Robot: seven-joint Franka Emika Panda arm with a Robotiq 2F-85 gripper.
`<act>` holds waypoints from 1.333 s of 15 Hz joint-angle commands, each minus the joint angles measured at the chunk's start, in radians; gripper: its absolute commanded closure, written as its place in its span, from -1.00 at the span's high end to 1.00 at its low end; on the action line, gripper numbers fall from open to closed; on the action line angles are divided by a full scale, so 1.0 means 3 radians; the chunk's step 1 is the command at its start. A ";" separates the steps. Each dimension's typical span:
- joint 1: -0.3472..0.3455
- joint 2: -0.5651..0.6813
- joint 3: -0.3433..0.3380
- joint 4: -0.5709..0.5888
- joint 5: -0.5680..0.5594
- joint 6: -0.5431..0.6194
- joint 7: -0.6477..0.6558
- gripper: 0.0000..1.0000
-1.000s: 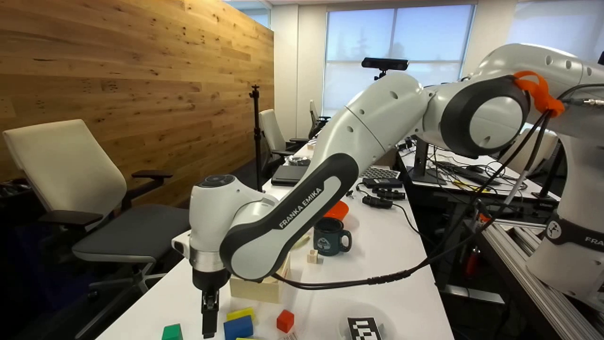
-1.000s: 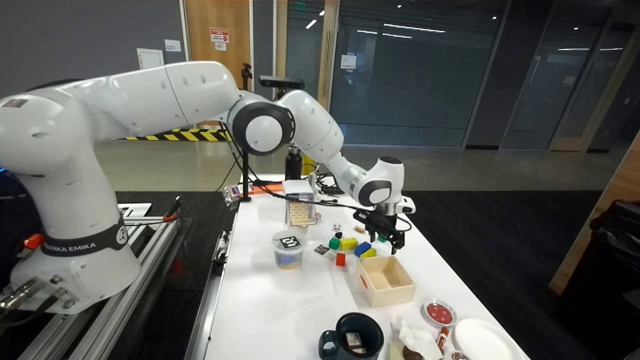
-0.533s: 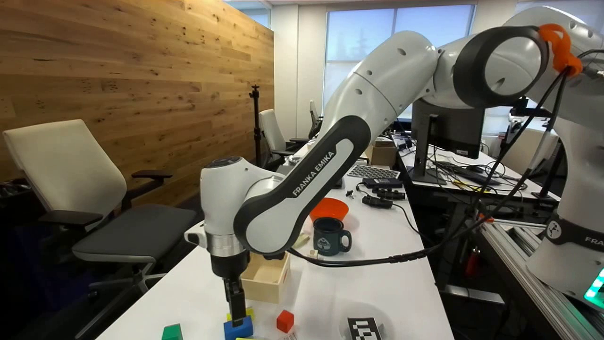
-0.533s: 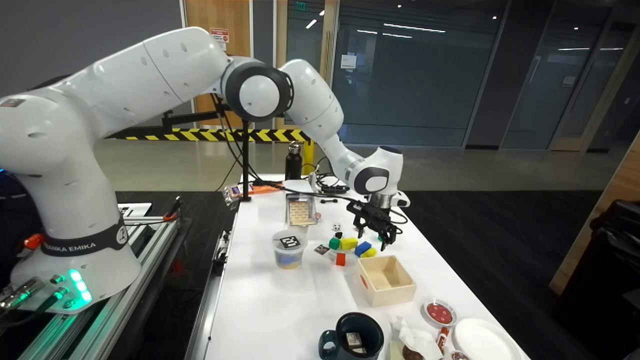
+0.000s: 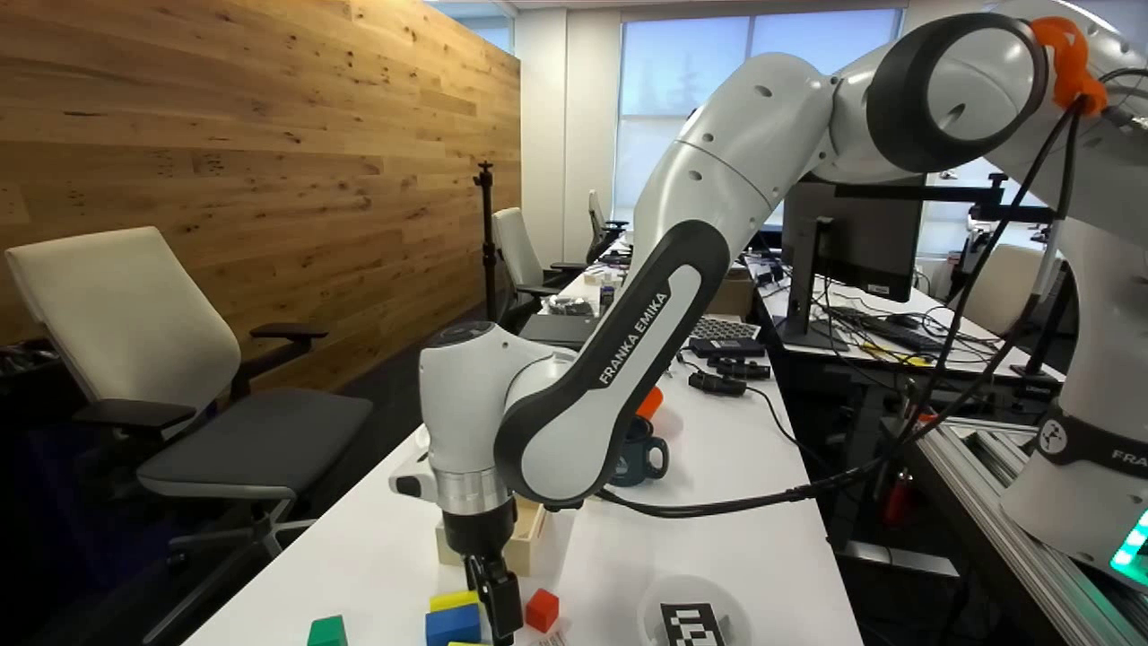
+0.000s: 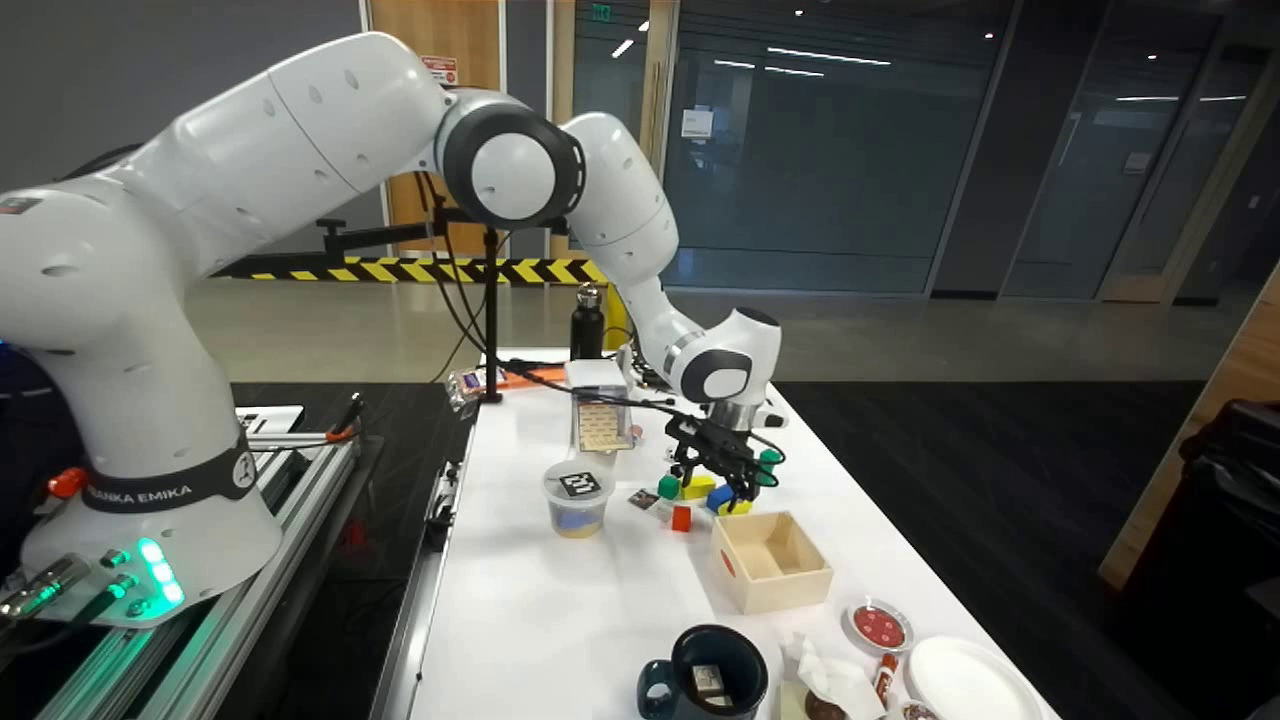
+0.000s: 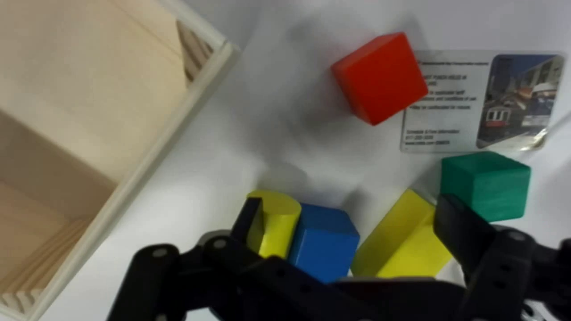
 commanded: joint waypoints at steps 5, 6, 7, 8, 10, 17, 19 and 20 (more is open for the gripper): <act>-0.0078 -0.0132 0.0143 -0.0252 -0.0207 0.0203 -0.0060 1.00; -0.0060 -0.0141 0.0133 -0.0263 -0.0217 0.0213 -0.0027 1.00; -0.0055 -0.0168 0.0141 -0.0295 -0.0219 0.0228 -0.0018 1.00; -0.0035 -0.0188 0.0121 -0.0316 -0.0224 0.0253 0.0033 1.00; -0.0035 -0.0212 0.0106 -0.0330 -0.0224 0.0277 0.0053 1.00; -0.0029 -0.0151 0.0130 -0.0292 -0.0259 0.0292 -0.0014 1.00; -0.0005 -0.0184 0.0136 -0.0318 -0.0285 0.0315 0.0001 1.00; 0.0013 -0.0214 0.0137 -0.0344 -0.0289 0.0318 0.0028 1.00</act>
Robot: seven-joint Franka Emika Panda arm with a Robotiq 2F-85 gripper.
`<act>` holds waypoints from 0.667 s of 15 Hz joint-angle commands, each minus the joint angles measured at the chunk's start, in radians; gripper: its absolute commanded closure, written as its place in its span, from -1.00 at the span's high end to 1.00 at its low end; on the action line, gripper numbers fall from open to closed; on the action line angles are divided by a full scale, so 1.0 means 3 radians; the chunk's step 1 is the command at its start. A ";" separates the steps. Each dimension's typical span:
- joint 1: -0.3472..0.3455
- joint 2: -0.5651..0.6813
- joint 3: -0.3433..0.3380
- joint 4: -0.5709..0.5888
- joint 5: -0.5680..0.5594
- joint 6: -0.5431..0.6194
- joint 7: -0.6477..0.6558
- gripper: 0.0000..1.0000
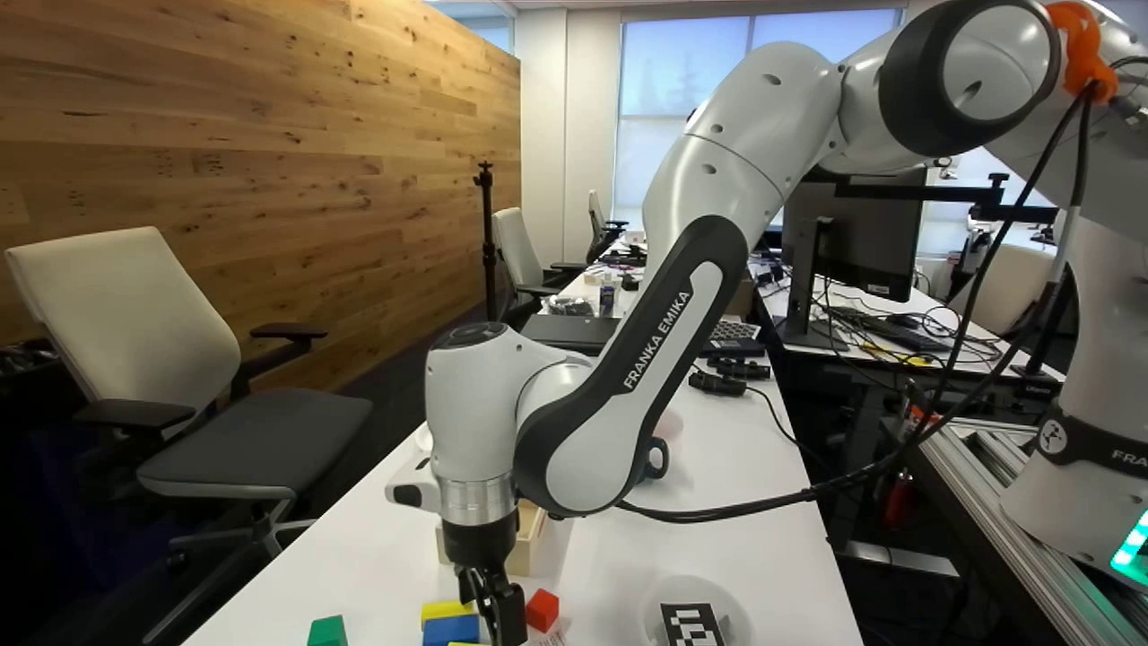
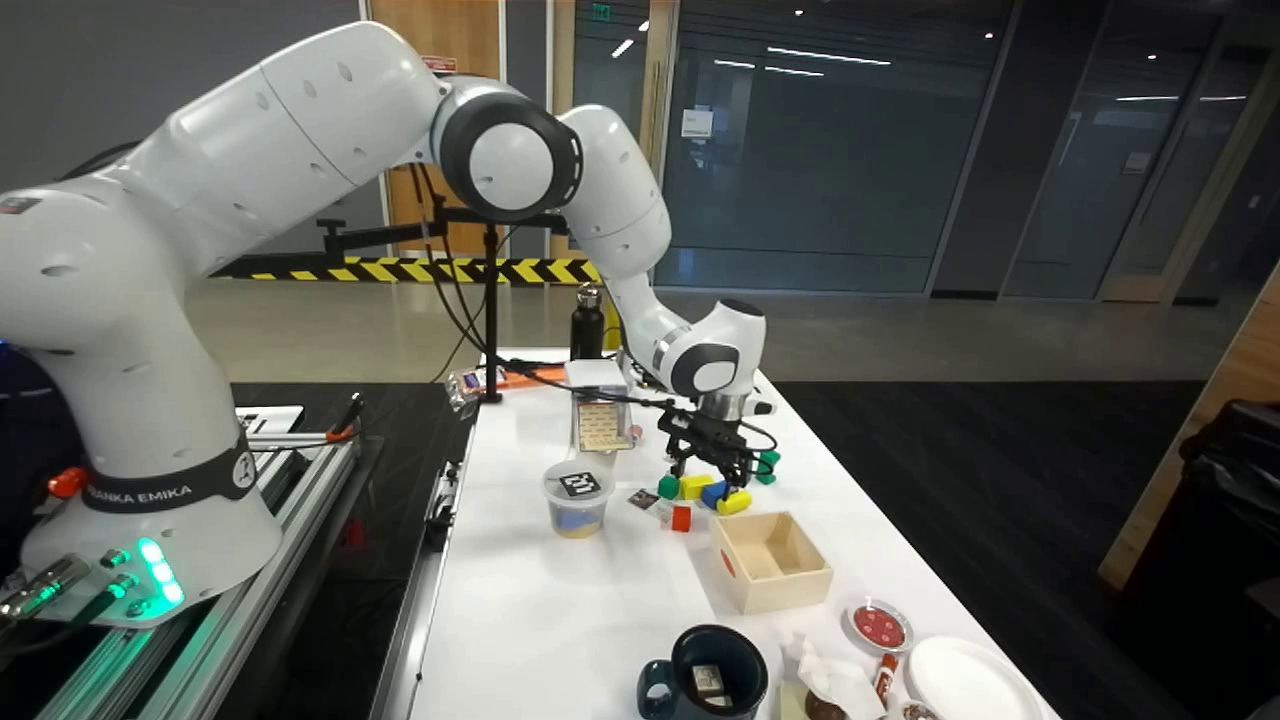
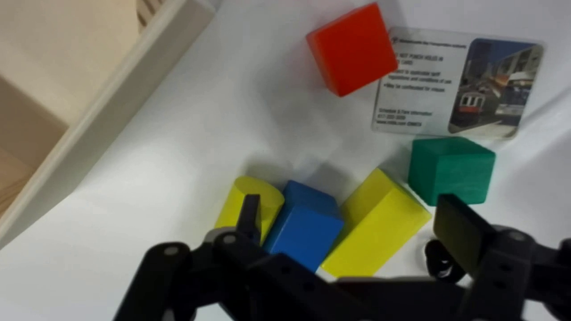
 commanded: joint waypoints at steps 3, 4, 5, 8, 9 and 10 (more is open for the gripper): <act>0.0104 -0.0206 0.0006 -0.0289 -0.0138 0.0198 0.0160 1.00; 0.0133 -0.0210 -0.0001 -0.0310 -0.0147 0.0225 0.0177 1.00; 0.0162 -0.0198 -0.0010 -0.0313 -0.0157 0.0216 0.0194 1.00; 0.0202 -0.0207 -0.0004 -0.0391 -0.0168 0.0204 0.0245 1.00; 0.0219 -0.0207 -0.0014 -0.0413 -0.0174 0.0196 0.0271 1.00; 0.0234 -0.0206 -0.0024 -0.0431 -0.0178 0.0191 0.0293 1.00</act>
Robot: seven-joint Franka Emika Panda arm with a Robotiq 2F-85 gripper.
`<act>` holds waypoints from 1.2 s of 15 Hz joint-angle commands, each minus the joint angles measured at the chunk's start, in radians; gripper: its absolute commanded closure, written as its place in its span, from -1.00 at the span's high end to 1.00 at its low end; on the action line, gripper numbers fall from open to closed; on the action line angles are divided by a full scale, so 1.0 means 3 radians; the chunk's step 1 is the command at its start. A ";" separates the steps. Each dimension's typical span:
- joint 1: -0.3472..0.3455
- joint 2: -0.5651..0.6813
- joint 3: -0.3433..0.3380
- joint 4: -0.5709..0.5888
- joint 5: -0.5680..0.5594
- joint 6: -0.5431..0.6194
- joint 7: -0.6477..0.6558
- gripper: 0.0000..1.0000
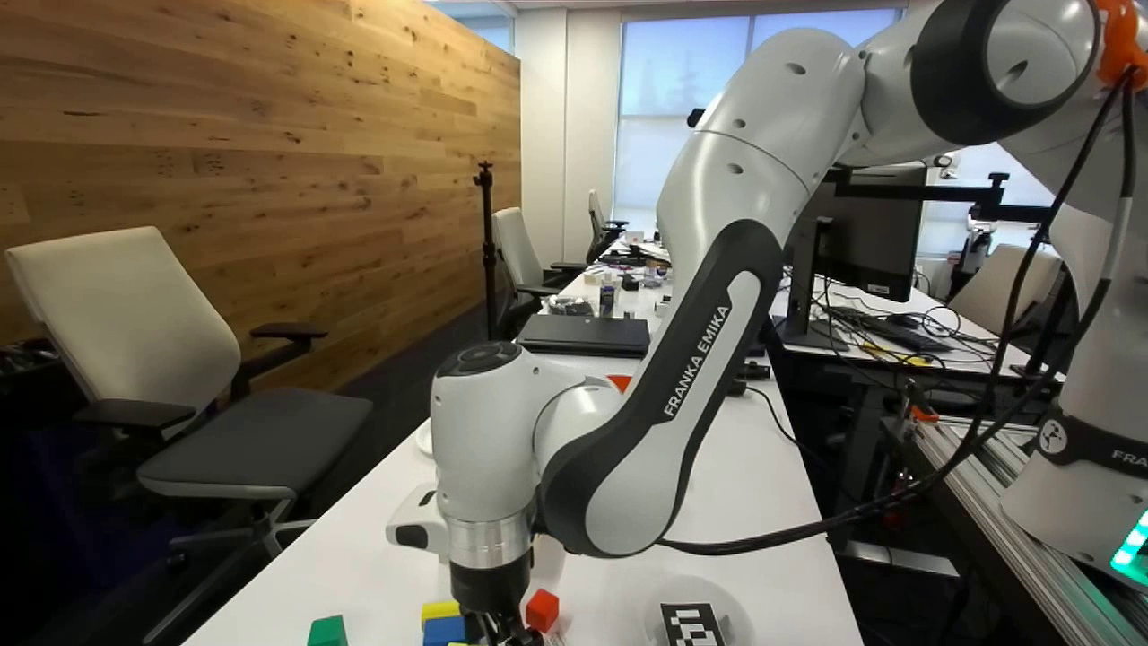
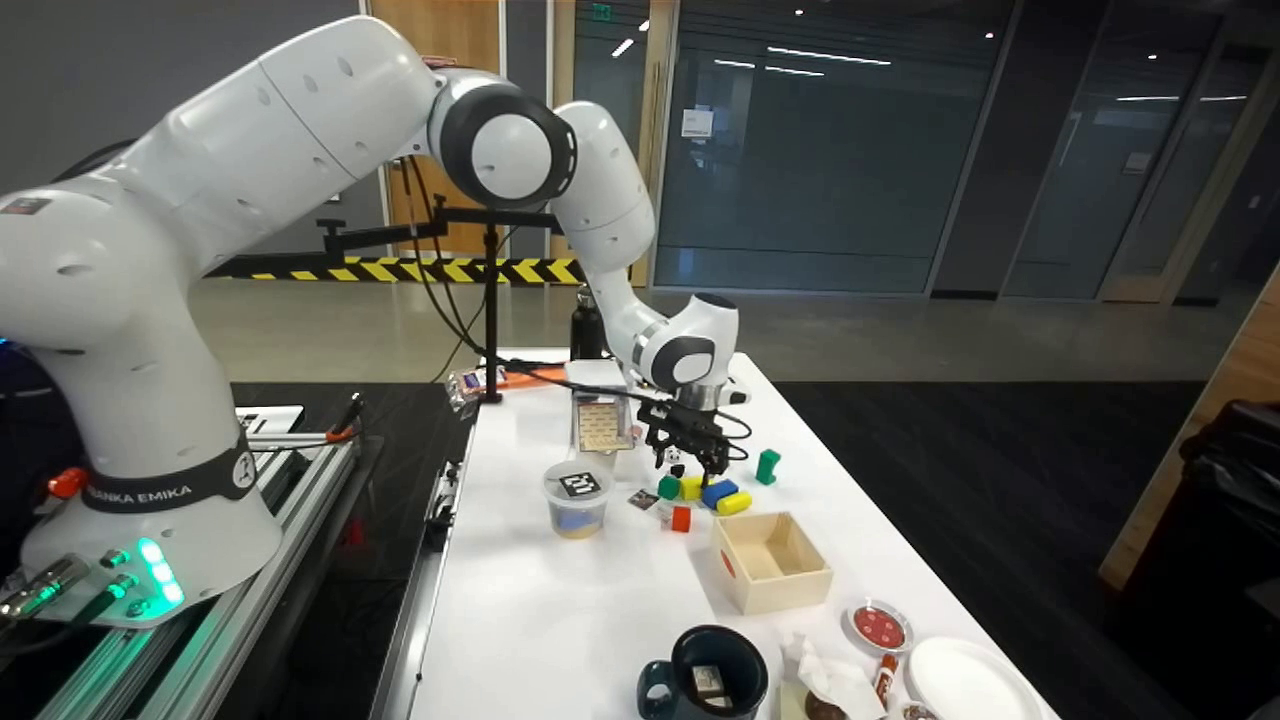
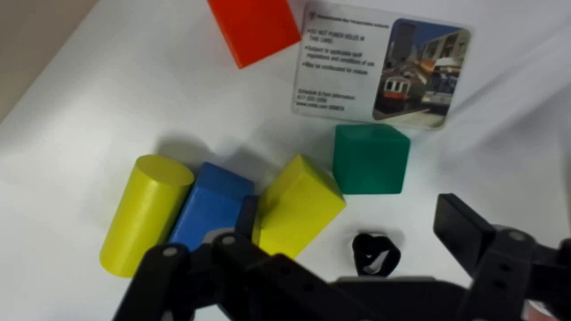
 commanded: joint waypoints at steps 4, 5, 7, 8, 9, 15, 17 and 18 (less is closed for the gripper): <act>0.0055 -0.0103 -0.0072 -0.0214 -0.0114 0.0051 0.0267 1.00; 0.0037 -0.0069 -0.0067 -0.0172 -0.0103 0.0052 0.0263 1.00; 0.0063 -0.0026 -0.0128 -0.0097 -0.0120 0.0051 0.0327 1.00; 0.0048 -0.0021 -0.0129 -0.0089 -0.0116 0.0042 0.0320 1.00; 0.0040 -0.0006 -0.0134 -0.0076 -0.0109 0.0031 0.0326 1.00; 0.0027 0.0084 -0.0068 -0.0037 -0.0085 0.0018 0.0277 0.80; 0.0037 0.0138 -0.0034 0.0056 -0.0062 -0.0030 0.0285 0.86; 0.0039 0.0159 -0.0012 0.0108 -0.0052 -0.0046 0.0283 0.89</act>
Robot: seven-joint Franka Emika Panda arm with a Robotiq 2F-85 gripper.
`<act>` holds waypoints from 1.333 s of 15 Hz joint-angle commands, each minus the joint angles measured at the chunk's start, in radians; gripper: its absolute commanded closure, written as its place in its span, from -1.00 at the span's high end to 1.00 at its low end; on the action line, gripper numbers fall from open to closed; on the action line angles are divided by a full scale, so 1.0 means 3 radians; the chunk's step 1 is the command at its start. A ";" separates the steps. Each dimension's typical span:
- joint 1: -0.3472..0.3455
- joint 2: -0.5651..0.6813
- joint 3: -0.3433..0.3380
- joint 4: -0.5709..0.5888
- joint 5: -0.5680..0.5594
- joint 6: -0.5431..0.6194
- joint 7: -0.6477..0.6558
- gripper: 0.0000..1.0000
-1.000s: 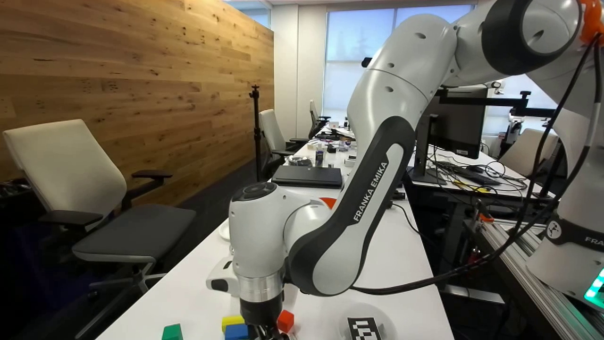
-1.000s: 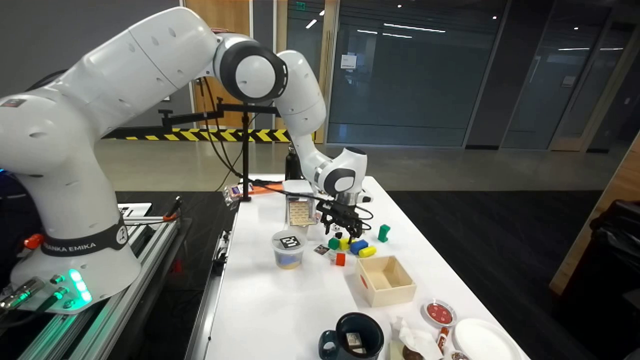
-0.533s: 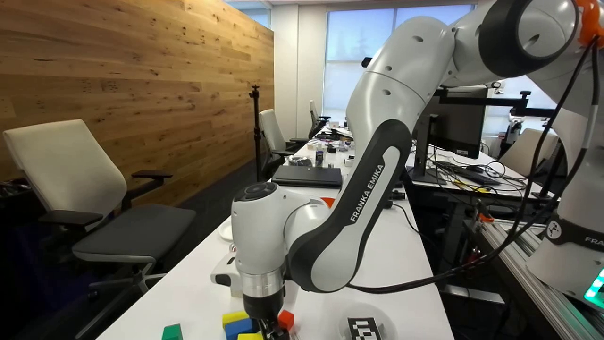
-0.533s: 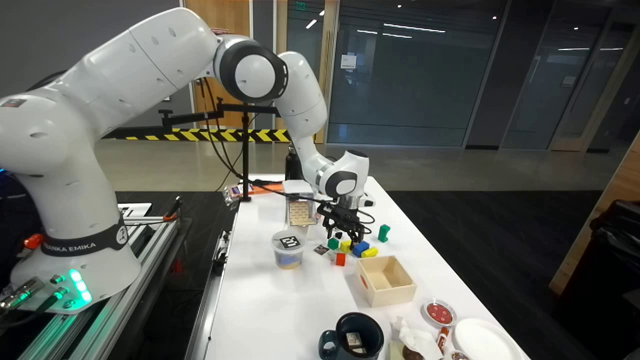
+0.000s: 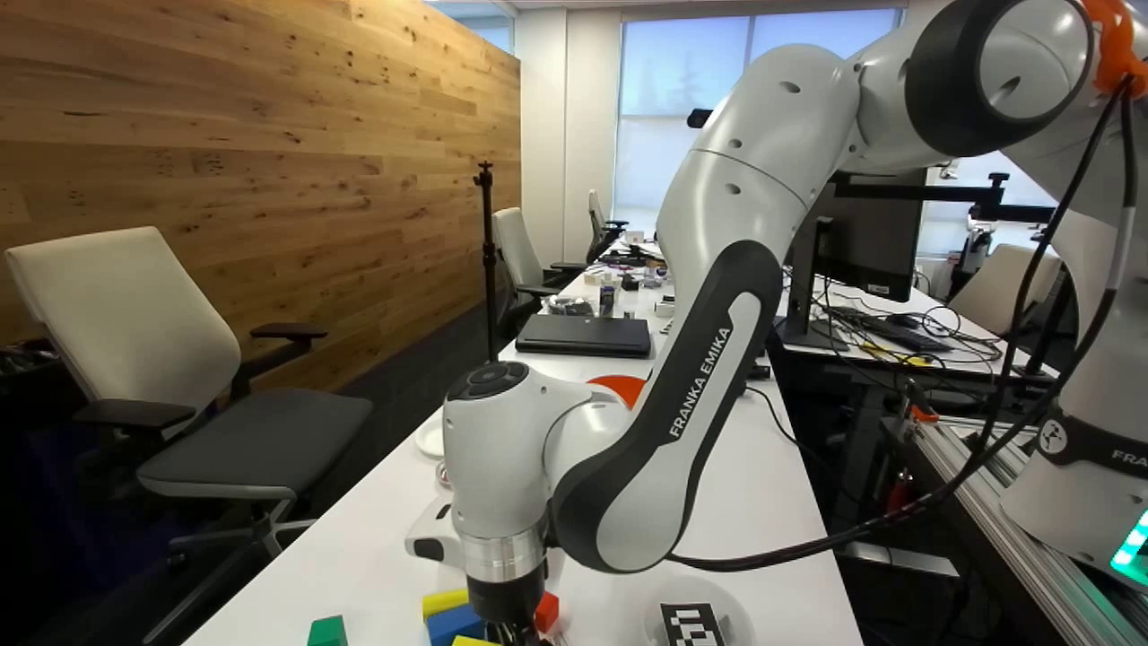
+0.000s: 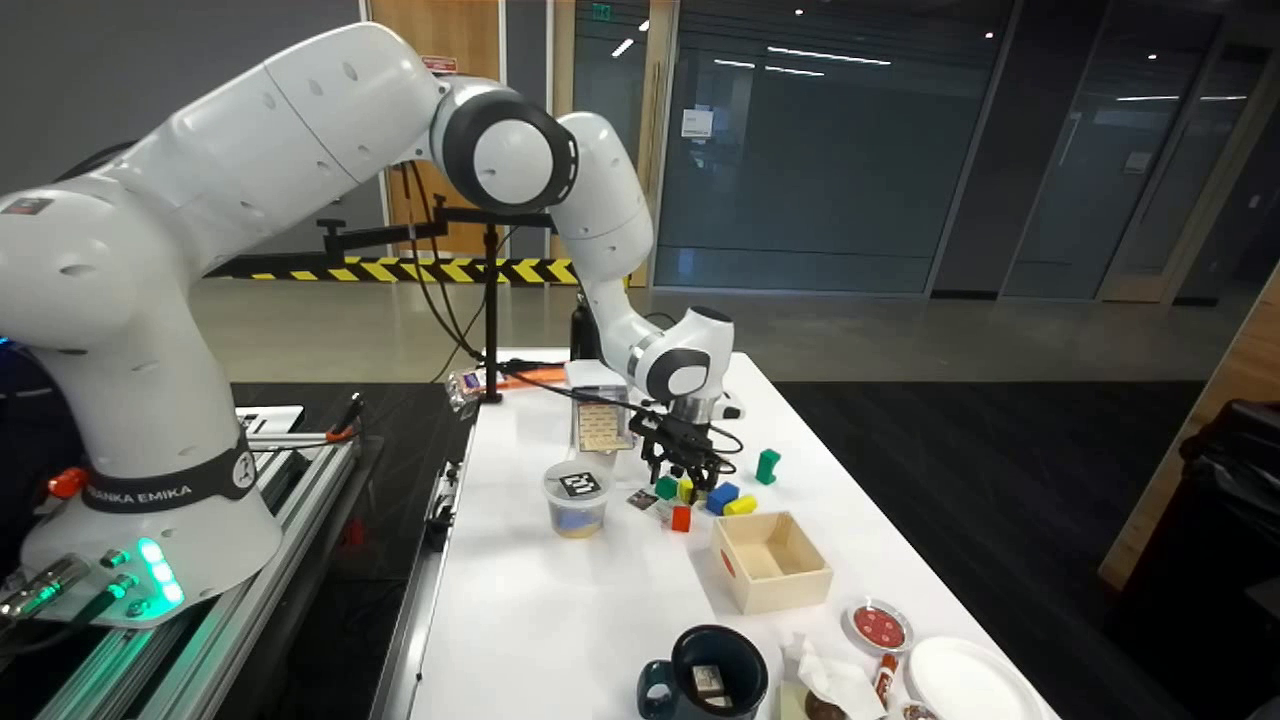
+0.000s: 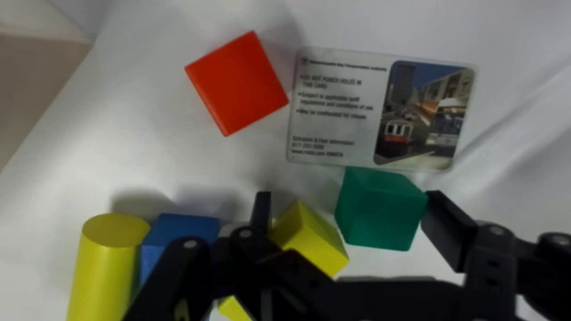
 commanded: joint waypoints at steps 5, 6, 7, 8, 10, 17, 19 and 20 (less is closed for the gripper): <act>0.0111 0.0156 0.0099 0.0444 0.0107 -0.0326 0.0457 1.00; 0.0143 0.0176 0.0086 0.0502 0.0118 -0.0363 0.0568 1.00; 0.0173 0.0195 0.0071 0.0551 0.0136 -0.0387 0.0690 1.00; 0.0192 0.0217 0.0066 0.0598 0.0152 -0.0411 0.0786 1.00; 0.0262 0.0257 0.0019 0.0668 0.0156 -0.0395 0.1001 1.00; 0.0326 0.0431 -0.0055 0.0845 0.0164 -0.0386 0.1249 1.00; 0.0320 0.0482 -0.0079 0.0959 0.0197 -0.0424 0.1359 1.00; 0.0296 0.0498 -0.0065 0.1007 0.0223 -0.0459 0.1368 1.00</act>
